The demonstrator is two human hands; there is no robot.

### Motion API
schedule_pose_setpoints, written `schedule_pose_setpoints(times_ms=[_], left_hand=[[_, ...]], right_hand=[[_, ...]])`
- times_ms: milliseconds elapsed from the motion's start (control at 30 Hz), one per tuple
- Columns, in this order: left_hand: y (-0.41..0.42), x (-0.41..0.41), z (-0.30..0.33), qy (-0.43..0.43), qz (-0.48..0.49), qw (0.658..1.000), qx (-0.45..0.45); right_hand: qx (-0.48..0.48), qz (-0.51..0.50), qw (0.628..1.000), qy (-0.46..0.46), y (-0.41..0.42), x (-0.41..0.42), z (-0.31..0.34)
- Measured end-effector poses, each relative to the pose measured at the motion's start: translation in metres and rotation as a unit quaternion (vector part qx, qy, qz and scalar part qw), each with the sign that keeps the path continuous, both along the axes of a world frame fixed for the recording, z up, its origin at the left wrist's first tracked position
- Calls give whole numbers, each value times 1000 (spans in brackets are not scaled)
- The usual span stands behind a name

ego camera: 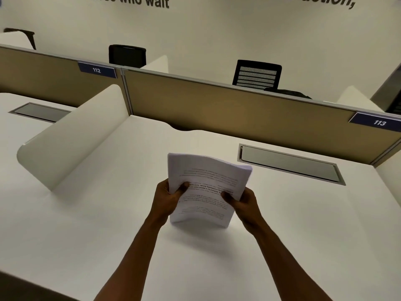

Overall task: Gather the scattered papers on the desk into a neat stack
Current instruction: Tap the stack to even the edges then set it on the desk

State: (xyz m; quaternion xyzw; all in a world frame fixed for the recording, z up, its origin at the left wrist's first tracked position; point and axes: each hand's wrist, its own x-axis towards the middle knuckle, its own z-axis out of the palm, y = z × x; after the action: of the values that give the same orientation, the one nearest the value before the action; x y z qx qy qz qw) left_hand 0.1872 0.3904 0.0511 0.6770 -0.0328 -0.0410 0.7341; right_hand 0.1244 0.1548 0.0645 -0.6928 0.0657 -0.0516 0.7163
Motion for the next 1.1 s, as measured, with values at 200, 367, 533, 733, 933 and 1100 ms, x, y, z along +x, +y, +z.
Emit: schedule_pose_setpoints(times_ms=[200, 367, 533, 733, 933, 1100], left_hand=[[-1, -7, -13, 6, 4, 999, 35], [-3, -10, -16, 4, 8, 999, 36], [-9, -15, -19, 18, 17, 999, 47], [-10, -14, -25, 24, 16, 998, 63], [-12, -19, -29, 28, 13, 997, 66], [-13, -22, -30, 35, -4, 996, 81]], right_hand=[[12, -33, 999, 30, 8, -7, -19], [-3, -46, 999, 28, 9, -9, -25], [-27, -47, 997, 60, 12, -14, -43], [-48, -51, 996, 58, 10, -16, -48], [-65, -63, 995, 44, 6, -19, -47], [-83, -68, 993, 46, 4, -21, -45]])
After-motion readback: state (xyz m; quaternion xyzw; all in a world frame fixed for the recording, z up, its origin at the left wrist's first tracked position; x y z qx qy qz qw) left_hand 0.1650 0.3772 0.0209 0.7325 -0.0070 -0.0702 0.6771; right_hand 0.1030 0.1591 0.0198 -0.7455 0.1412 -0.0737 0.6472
